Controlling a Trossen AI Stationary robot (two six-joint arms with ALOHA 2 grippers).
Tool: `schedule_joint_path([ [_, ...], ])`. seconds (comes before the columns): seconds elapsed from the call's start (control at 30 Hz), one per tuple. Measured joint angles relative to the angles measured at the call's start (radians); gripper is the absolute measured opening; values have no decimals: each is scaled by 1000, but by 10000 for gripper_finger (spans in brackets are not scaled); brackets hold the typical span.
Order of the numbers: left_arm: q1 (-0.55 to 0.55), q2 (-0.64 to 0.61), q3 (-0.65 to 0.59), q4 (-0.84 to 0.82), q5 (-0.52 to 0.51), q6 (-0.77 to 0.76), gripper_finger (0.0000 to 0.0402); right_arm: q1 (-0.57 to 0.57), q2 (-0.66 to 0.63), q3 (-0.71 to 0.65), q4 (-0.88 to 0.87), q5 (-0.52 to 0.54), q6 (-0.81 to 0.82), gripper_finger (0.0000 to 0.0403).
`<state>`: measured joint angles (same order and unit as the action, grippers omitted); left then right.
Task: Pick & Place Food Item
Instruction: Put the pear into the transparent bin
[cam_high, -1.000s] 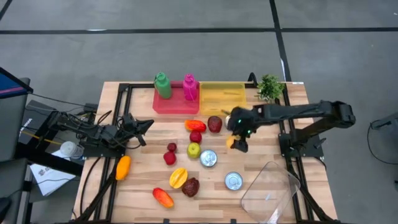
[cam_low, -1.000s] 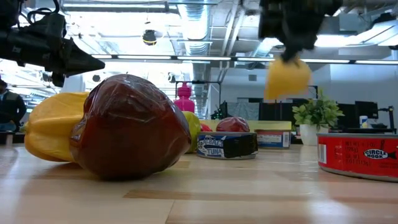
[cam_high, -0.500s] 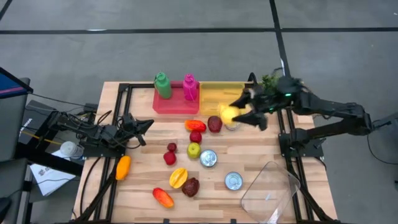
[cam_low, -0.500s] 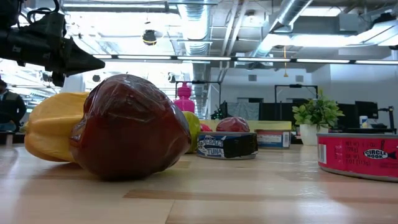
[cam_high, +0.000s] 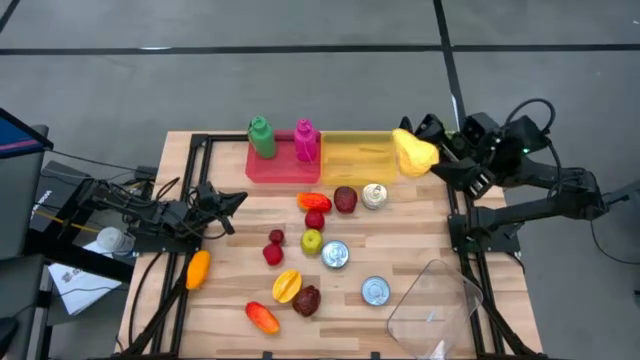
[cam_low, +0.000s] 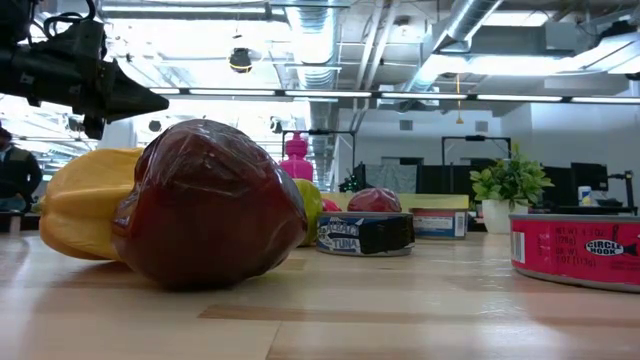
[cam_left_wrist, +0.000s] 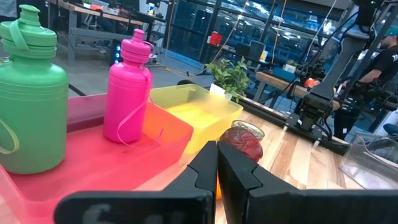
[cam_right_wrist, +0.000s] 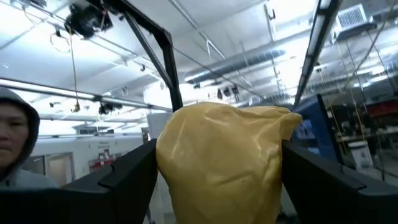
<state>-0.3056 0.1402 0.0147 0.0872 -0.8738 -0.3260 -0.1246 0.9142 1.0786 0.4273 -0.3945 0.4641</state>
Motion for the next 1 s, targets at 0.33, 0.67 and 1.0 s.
schedule_joint_path([
  [0.33, 0, 0, 0, 0, 0, 0, 1, -51, 12, 0, -206, 152, -61, 304],
  [0.67, 0, 0, 0, 0, 0, 0, 1, -186, 176, -1, -590, 486, -219, 304],
  [1.0, 0, 0, 0, 0, 0, 0, 1, -354, 422, -1, -893, 562, -237, 304],
])
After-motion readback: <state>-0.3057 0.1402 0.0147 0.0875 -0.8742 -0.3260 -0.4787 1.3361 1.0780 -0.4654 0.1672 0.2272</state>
